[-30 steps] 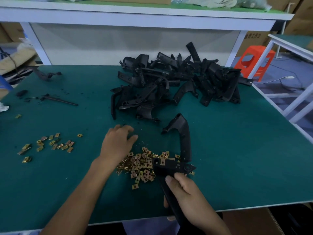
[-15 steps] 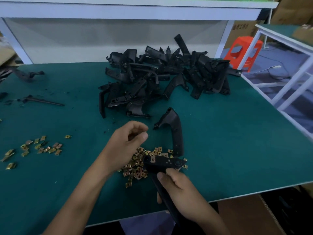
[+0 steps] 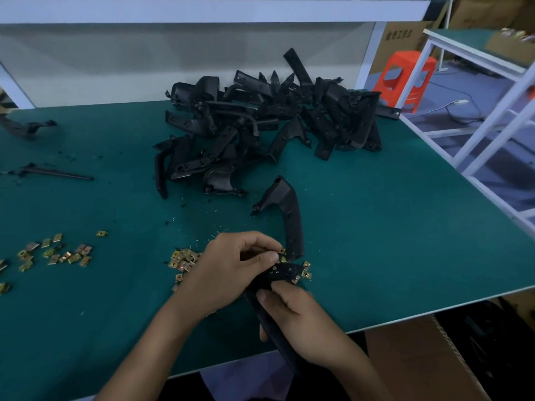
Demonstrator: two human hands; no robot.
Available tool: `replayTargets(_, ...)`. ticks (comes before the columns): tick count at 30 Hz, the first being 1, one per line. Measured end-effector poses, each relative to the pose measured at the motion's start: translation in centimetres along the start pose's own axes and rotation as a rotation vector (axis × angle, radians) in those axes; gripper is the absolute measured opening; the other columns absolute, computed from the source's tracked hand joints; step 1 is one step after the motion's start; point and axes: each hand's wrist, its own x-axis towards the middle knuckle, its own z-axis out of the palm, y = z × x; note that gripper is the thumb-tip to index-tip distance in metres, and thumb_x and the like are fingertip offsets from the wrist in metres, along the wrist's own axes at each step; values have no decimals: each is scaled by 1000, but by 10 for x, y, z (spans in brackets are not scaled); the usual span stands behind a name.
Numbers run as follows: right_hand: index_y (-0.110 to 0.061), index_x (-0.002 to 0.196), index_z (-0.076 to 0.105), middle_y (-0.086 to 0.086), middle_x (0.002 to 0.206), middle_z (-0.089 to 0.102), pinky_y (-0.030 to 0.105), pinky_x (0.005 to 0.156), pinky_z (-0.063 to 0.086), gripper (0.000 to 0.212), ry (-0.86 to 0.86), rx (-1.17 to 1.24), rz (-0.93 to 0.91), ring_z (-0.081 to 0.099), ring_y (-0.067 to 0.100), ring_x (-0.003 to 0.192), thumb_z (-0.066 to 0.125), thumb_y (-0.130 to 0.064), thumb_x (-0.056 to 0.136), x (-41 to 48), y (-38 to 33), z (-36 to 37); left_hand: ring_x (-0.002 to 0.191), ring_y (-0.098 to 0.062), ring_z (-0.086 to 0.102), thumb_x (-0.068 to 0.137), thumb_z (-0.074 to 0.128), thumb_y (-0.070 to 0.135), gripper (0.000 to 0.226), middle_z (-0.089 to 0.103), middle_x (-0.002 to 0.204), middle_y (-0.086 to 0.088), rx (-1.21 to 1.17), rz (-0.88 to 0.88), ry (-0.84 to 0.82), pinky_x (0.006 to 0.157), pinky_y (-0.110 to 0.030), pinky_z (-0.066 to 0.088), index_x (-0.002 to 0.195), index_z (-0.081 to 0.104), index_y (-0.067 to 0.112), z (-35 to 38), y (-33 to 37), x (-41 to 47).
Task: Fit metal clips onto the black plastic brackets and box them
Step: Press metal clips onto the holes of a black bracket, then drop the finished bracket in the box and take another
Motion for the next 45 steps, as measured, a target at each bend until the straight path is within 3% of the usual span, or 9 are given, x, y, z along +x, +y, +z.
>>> replayTargets(10,-24,80,58,8,69,72,38,58,48,38,-51,64,71,65,18,59,46,-54,98,0,4,0,93,0,71,93,71,14,14,78,95,16,22,-13,-54,82,-12,51,102,79,21,-1,-2,-1)
replayTargets(20,-24,75,63,4,68,70,27,59,45,42,-86,42,40,63,11,60,44,-51,101,-2,-2,-2,90,6,69,93,70,23,13,76,93,22,226,-13,-123,81,-15,53,101,79,28,-12,9,-6)
replayTargets(27,-15,85,52,5,69,71,21,50,43,34,-107,-32,58,60,6,52,46,-44,103,2,-7,-8,82,3,70,92,71,23,11,76,86,18,282,-14,-128,76,-17,53,95,77,31,-20,11,2)
replayTargets(31,-24,79,53,6,72,73,26,57,47,31,-110,-126,27,63,8,58,47,-42,104,2,-8,-8,76,-2,67,92,71,10,14,77,84,1,127,-88,-167,72,-15,51,93,79,21,-22,7,2)
replayTargets(34,-32,74,54,6,73,73,28,59,48,33,-120,-166,16,64,8,59,47,-41,105,2,-11,-7,78,-2,68,91,71,6,14,78,86,2,95,-113,-208,73,-14,50,94,80,17,-27,7,3)
replayTargets(40,-21,75,50,5,74,74,37,70,51,37,-161,-234,9,65,7,63,45,-42,105,3,-14,-9,92,4,69,92,73,16,13,77,94,15,299,-45,-345,81,-11,50,100,79,24,-41,16,15)
replayTargets(45,-15,76,51,4,72,74,38,69,52,41,-136,-224,10,65,5,61,45,-44,104,3,-12,-9,85,-1,70,93,72,14,12,78,92,7,261,-105,-450,78,-15,52,99,80,20,-38,19,19)
